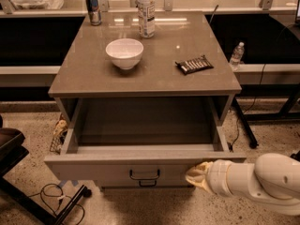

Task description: Close top drawer

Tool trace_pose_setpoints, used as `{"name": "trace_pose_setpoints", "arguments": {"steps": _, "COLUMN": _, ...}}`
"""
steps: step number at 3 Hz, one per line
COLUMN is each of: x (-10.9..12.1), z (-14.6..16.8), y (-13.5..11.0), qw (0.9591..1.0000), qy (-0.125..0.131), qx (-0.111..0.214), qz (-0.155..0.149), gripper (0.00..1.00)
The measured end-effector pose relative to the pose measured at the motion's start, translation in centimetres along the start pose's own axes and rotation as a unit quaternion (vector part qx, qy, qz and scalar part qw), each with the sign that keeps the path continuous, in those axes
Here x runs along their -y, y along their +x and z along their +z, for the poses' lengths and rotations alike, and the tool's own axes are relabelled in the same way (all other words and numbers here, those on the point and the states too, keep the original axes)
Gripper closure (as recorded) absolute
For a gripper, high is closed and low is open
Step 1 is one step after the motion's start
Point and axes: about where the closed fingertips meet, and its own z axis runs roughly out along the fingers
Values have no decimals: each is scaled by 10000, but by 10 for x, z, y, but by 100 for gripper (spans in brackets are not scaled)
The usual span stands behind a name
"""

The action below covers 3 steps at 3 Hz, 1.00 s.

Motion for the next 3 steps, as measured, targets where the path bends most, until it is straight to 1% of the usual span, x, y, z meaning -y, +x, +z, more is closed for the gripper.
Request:
{"name": "trace_pose_setpoints", "arguments": {"steps": 1, "x": 21, "z": 26, "y": -5, "qw": 9999, "qy": -67, "qx": 85, "qz": 38, "gripper": 100}}
{"name": "trace_pose_setpoints", "arguments": {"steps": 2, "x": 45, "z": 46, "y": -17, "qw": 9998, "qy": -76, "qx": 193, "qz": 34, "gripper": 100}}
{"name": "trace_pose_setpoints", "arguments": {"steps": 3, "x": 68, "z": 56, "y": -36, "qw": 9995, "qy": -25, "qx": 300, "qz": -50, "gripper": 100}}
